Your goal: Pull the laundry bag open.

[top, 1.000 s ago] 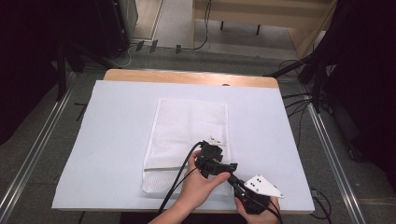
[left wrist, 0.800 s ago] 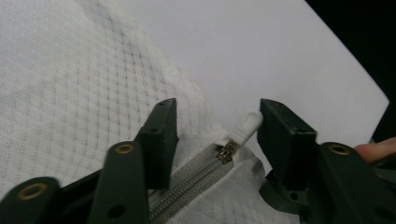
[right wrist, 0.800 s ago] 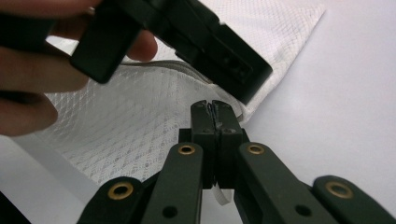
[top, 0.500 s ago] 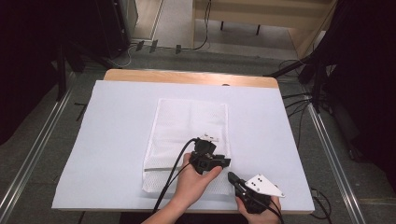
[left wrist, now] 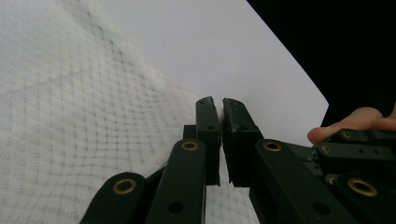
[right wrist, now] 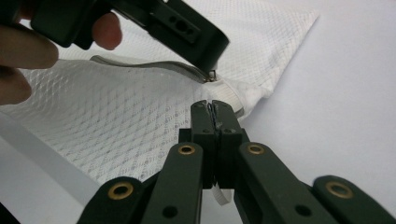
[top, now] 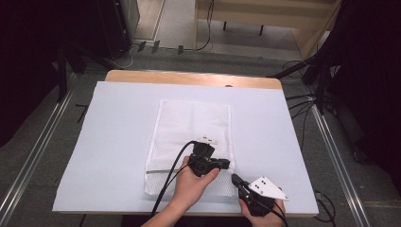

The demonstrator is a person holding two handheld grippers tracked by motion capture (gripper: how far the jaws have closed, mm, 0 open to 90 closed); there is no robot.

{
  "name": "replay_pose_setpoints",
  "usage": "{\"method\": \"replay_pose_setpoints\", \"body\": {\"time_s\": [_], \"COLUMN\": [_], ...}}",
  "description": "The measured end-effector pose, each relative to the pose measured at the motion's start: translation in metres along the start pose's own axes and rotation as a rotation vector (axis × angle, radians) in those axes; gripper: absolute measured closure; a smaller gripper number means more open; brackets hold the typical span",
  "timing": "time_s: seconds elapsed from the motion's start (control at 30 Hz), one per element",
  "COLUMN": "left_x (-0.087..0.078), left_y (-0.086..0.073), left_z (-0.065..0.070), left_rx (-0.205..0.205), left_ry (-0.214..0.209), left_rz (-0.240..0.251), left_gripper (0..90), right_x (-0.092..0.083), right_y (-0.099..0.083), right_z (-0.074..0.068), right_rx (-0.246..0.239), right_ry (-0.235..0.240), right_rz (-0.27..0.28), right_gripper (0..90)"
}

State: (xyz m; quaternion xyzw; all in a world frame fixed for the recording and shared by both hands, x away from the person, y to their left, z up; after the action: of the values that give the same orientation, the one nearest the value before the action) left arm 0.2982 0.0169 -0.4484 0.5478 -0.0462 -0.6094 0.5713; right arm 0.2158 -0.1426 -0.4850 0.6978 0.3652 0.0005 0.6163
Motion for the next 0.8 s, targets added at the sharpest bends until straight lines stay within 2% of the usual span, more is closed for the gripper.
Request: {"method": "replay_pose_setpoints", "body": {"time_s": [0.1, 0.23, 0.3, 0.4, 0.5, 0.6, 0.7, 0.8], "left_x": [-0.003, -0.008, -0.010, -0.013, -0.013, -0.014, -0.016, -0.021], "left_y": [-0.003, -0.006, -0.007, -0.011, -0.015, -0.019, -0.024, -0.027], "left_z": [0.001, 0.001, 0.000, -0.002, -0.003, -0.005, -0.010, -0.016], "left_rx": [0.002, 0.026, 0.023, 0.029, 0.037, 0.050, 0.040, 0.034], "left_ry": [-0.002, 0.015, 0.011, 0.006, 0.015, 0.051, 0.062, 0.075], "left_rz": [0.020, 0.037, 0.043, 0.046, 0.044, 0.042, 0.041, 0.041], "left_gripper": [87.5, 87.7, 87.7, 87.7, 87.7, 87.7, 87.7, 87.7], "right_x": [-0.001, -0.004, -0.007, -0.010, -0.009, -0.010, -0.015, -0.017], "right_y": [0.001, 0.004, 0.007, 0.009, 0.008, 0.009, 0.013, 0.014], "right_z": [0.000, -0.002, -0.004, -0.006, -0.005, -0.006, -0.006, -0.002], "right_rx": [0.004, -0.003, -0.021, -0.031, -0.025, -0.029, -0.029, -0.022], "right_ry": [-0.009, -0.014, -0.040, -0.053, -0.050, -0.057, -0.066, -0.072], "right_rz": [0.002, 0.009, 0.015, 0.018, 0.014, 0.024, 0.047, 0.044], "right_gripper": [90.0, 90.0, 90.0, 90.0, 90.0, 90.0, 90.0, 90.0]}}
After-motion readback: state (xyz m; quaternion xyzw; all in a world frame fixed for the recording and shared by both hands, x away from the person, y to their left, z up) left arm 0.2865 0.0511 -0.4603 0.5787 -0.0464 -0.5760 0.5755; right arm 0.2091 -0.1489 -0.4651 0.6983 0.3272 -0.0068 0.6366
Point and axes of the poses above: each handheld gripper's, and its own axes: x roughly forward along the jaws, y roughly out of its top, z roughly to its right, the point moved 3 cm from there along x, roughly forward along the jaws, and after that the axes turned 9 degrees about x, right-handed, at the moved point
